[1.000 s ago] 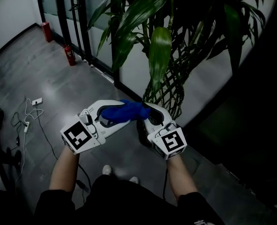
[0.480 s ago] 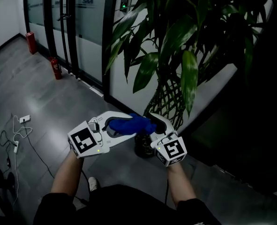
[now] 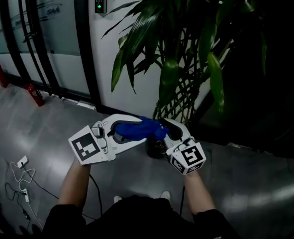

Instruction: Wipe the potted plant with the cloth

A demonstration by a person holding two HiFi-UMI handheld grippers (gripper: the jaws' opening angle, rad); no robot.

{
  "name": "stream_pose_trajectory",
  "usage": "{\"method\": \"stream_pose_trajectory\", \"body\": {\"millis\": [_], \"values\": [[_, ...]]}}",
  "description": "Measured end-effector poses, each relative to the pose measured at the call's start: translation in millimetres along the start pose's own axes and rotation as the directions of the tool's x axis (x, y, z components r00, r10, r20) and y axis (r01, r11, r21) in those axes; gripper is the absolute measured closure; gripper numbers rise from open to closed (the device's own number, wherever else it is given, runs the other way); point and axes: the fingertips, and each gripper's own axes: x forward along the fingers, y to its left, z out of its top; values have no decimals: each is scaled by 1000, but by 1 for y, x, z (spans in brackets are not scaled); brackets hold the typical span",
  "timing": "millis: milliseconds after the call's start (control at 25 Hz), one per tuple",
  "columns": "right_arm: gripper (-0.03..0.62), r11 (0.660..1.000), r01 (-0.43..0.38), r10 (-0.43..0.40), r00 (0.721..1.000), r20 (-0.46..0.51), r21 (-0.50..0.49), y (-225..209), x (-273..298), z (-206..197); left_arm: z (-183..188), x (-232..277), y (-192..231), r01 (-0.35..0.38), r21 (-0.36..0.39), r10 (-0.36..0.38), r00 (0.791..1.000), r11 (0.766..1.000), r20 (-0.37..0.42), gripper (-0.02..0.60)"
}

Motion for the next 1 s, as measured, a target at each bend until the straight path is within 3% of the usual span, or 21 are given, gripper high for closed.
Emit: {"method": "stream_pose_trajectory", "body": {"millis": [120,240,440,520,640,680,840,1000], "values": [[553,997,79,-79,997,-15,7,-5,2,0,6,-5,16,11,16,-11,1000,1000,9,423],[553,993,116,-116,993,-33,12,-9,11,-2,22,-5,45,-63,64,62,998,996,14,423],[553,984,175,-176,984,-16,-16,-42,23,12,67,15,88,-153,190,152,988,970,20,423],[553,977,206,-206,979,11,-58,-58,28,23,82,23,104,-198,264,204,979,944,1,423],[553,961,245,-240,969,58,-125,-78,35,45,99,40,125,-276,430,313,950,860,-16,423],[553,960,247,-240,968,67,-132,-83,39,50,103,46,130,-290,447,332,943,846,-17,424],[553,965,214,-204,976,78,-153,-93,58,63,97,70,152,-282,462,363,927,841,-95,425],[553,969,178,-162,982,101,-172,-86,68,74,85,87,166,-261,521,406,895,812,-184,425]]}}
